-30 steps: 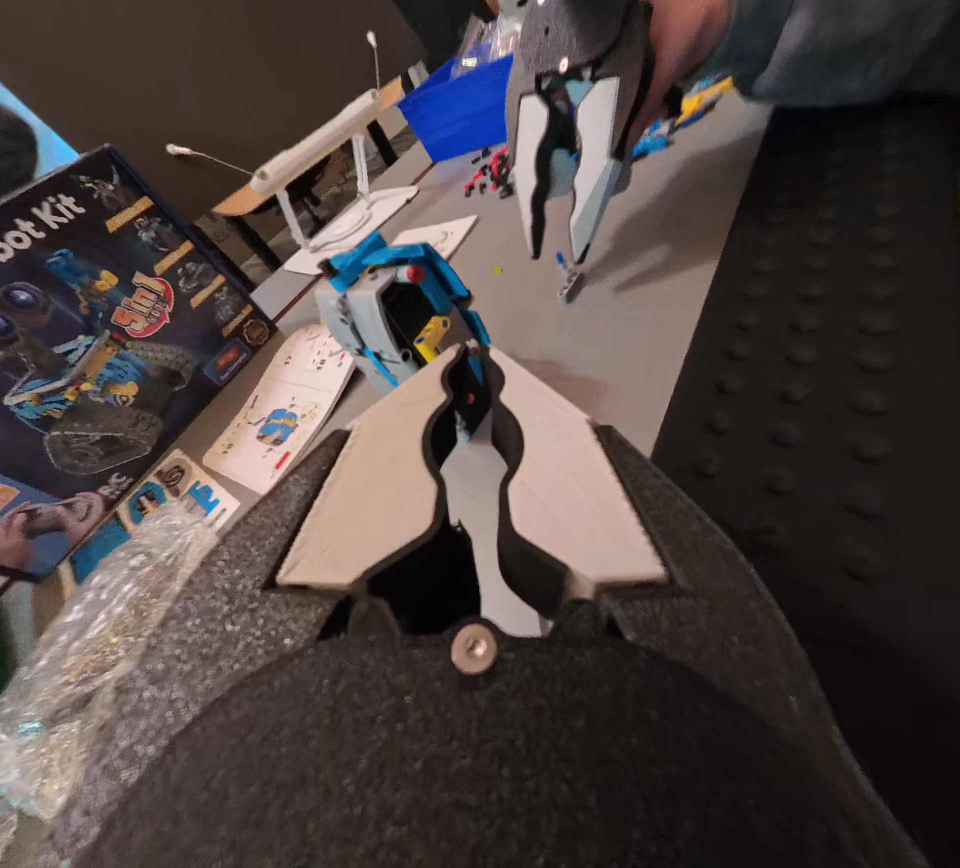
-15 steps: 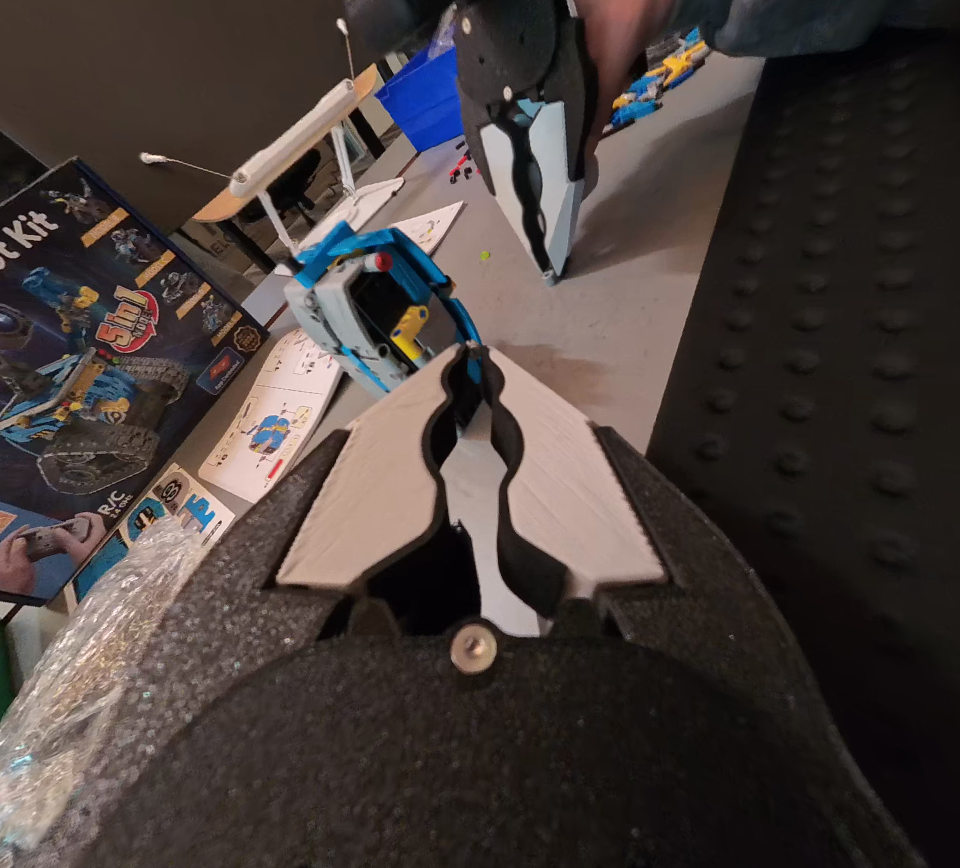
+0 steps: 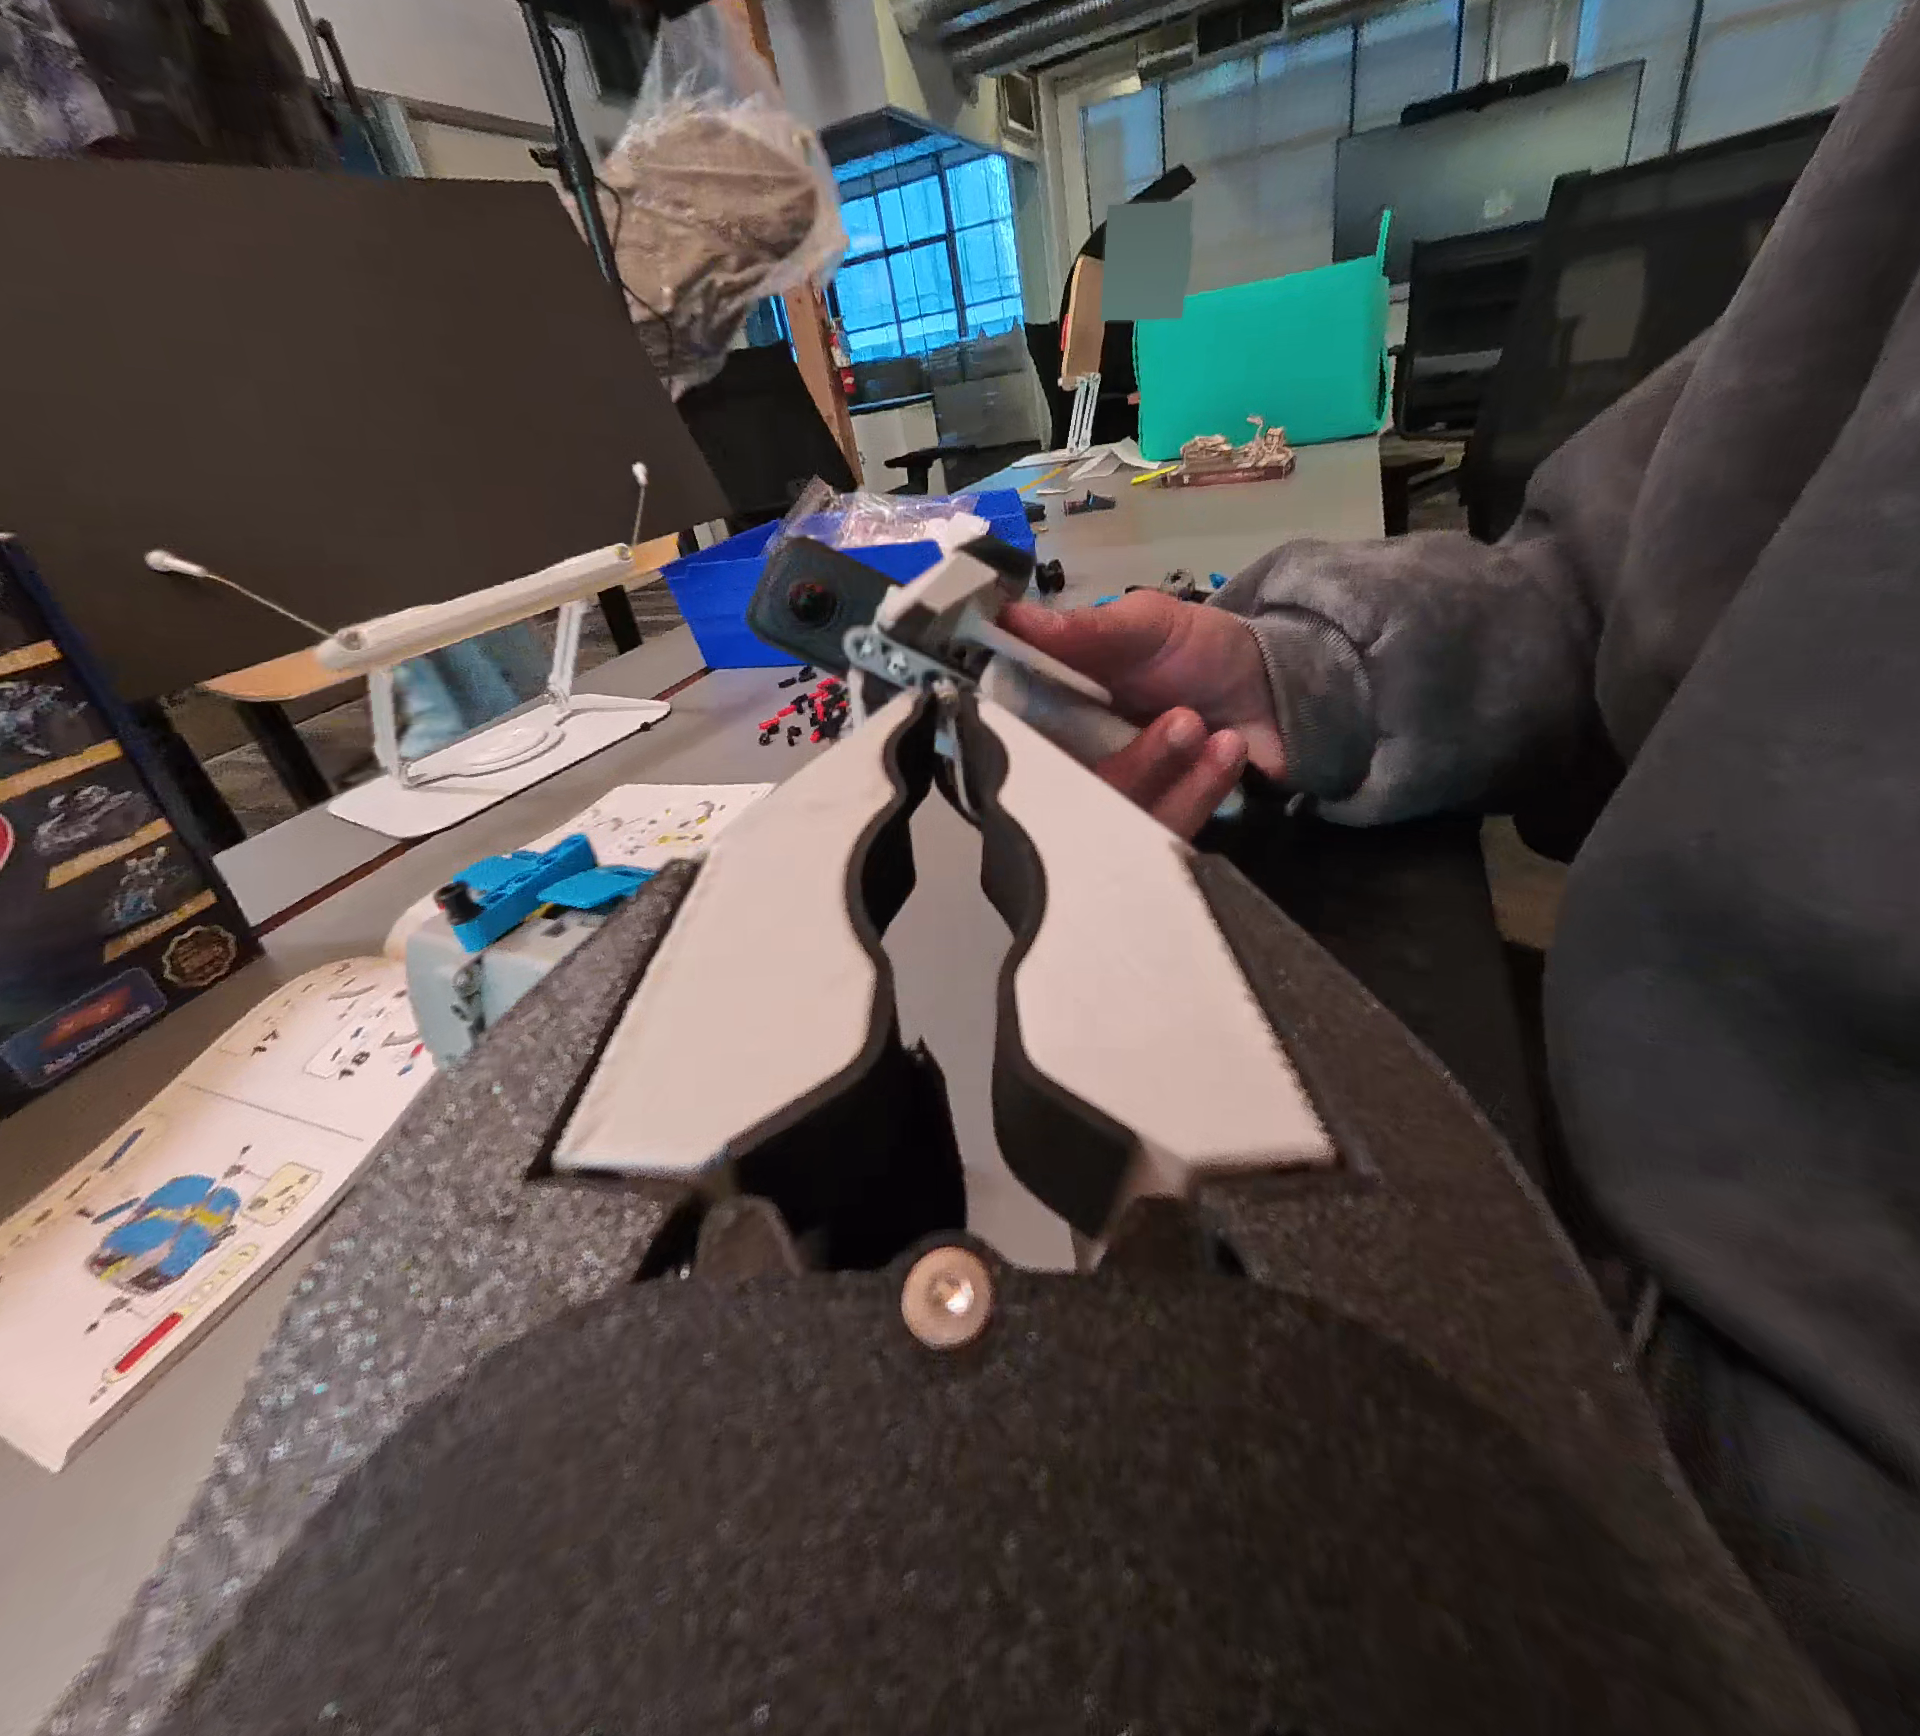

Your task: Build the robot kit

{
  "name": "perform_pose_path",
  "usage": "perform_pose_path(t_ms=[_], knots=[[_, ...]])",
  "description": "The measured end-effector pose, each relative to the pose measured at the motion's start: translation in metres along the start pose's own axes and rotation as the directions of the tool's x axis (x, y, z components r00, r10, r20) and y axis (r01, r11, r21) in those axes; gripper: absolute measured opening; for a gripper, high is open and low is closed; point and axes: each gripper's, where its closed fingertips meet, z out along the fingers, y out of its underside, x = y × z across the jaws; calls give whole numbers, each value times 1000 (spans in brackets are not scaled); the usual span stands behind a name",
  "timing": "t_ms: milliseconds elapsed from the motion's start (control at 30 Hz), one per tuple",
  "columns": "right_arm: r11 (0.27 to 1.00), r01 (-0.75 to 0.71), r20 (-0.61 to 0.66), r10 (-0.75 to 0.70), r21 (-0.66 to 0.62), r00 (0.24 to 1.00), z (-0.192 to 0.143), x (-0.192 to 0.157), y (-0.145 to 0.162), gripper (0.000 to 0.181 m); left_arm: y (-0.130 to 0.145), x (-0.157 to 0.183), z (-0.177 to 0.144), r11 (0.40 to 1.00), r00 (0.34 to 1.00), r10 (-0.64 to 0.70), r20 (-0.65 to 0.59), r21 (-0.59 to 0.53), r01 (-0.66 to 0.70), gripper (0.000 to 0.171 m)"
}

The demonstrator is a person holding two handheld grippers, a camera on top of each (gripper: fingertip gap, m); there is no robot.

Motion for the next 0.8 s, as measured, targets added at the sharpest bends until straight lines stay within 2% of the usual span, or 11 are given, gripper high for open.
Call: perform_pose_path(t_ms=[133,467,633,800], knots=[[1000,-1,28,2,-31,1000,12,-3,9,6,-1,-3,0,1000,999,20,37,7,-20,4],[1000,-3,22,4,-19,1000,11,0,8,6,2,-5,1,998,995,67,72,-4,-67,4],[996,84,-40,-85,-31,996,11,4,8,7,3,-8,0,996,989,92,114,-16,-91,4],[985,170,-38,-170,-14,985,16,-4,4,7,-7,-9,1,997,993,-36,115,77,28,4]])
